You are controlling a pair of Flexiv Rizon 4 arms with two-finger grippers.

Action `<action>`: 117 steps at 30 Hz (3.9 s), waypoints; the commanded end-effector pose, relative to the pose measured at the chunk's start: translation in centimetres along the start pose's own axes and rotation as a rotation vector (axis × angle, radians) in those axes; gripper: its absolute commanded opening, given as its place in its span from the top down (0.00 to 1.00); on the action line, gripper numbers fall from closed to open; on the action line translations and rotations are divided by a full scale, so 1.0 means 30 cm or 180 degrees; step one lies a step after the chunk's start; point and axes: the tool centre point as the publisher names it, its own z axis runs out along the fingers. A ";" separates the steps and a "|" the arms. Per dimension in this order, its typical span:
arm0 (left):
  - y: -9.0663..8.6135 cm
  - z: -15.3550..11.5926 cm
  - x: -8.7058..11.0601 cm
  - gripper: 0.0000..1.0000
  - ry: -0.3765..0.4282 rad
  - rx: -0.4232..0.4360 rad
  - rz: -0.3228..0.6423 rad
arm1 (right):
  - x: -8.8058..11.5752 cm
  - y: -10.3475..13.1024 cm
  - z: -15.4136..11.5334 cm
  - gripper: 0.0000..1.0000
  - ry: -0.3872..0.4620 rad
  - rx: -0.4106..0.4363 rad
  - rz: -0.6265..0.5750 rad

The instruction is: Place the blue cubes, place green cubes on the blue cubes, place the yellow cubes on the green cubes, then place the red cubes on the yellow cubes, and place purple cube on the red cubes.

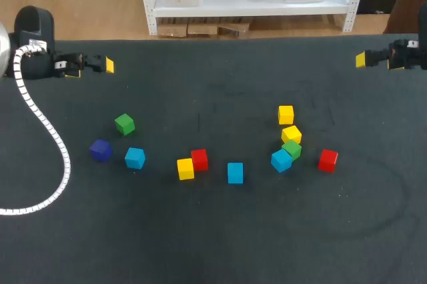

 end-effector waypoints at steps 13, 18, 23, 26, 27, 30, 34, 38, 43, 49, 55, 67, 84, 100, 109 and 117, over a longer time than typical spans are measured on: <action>0.002 0.000 0.000 0.00 -0.0003 0.0004 -0.0001 | 0.000 0.001 0.001 0.00 -0.0002 0.0002 0.0002; 0.002 0.000 0.000 0.00 -0.0003 0.0004 -0.0001 | 0.000 0.001 0.001 0.00 -0.0002 0.0002 0.0002; 0.002 0.000 0.000 0.00 -0.0003 0.0004 -0.0001 | 0.000 0.001 0.001 0.00 -0.0002 0.0002 0.0002; 0.002 0.000 0.000 0.00 -0.0003 0.0004 -0.0001 | 0.000 0.001 0.001 0.00 -0.0002 0.0002 0.0002; 0.002 0.000 0.000 0.00 -0.0003 0.0004 -0.0001 | 0.000 0.001 0.001 0.00 -0.0002 0.0002 0.0002; 0.002 0.000 0.000 0.00 -0.0003 0.0004 -0.0001 | 0.000 0.001 0.001 0.00 -0.0002 0.0002 0.0002; 0.002 0.000 0.000 0.00 -0.0003 0.0004 -0.0001 | 0.000 0.001 0.001 0.00 -0.0002 0.0002 0.0002; 0.002 0.000 0.000 0.00 -0.0003 0.0004 -0.0001 | 0.000 0.001 0.001 0.00 -0.0002 0.0002 0.0002; 0.002 0.000 0.000 0.00 -0.0003 0.0004 -0.0001 | 0.000 0.001 0.001 0.00 -0.0002 0.0002 0.0002; 0.002 0.000 0.000 0.00 -0.0003 0.0004 -0.0001 | 0.000 0.001 0.001 0.00 -0.0002 0.0002 0.0002; 0.002 0.000 0.000 0.00 -0.0003 0.0004 -0.0001 | -0.005 0.012 0.009 0.00 -0.0041 -0.0042 -0.0377; 0.002 0.000 0.000 0.00 -0.0003 0.0004 -0.0001 | 0.067 0.138 -0.006 0.00 0.0167 -0.0888 -0.1828; 0.002 0.000 0.000 0.00 -0.0003 0.0004 -0.0001 | 0.260 0.292 0.000 0.00 0.1081 -0.2095 -0.3823; 0.002 0.000 0.000 0.00 -0.0003 0.0004 -0.0001 | 0.294 0.321 0.017 0.00 0.1417 -0.2215 -0.4354; 0.002 0.000 0.000 0.00 -0.0003 0.0004 -0.0001 | 0.294 0.321 0.017 0.00 0.1417 -0.2215 -0.4354; 0.002 0.000 0.000 0.00 -0.0003 0.0004 -0.0001 | 0.314 0.380 0.057 0.00 0.1531 -0.1638 -0.4488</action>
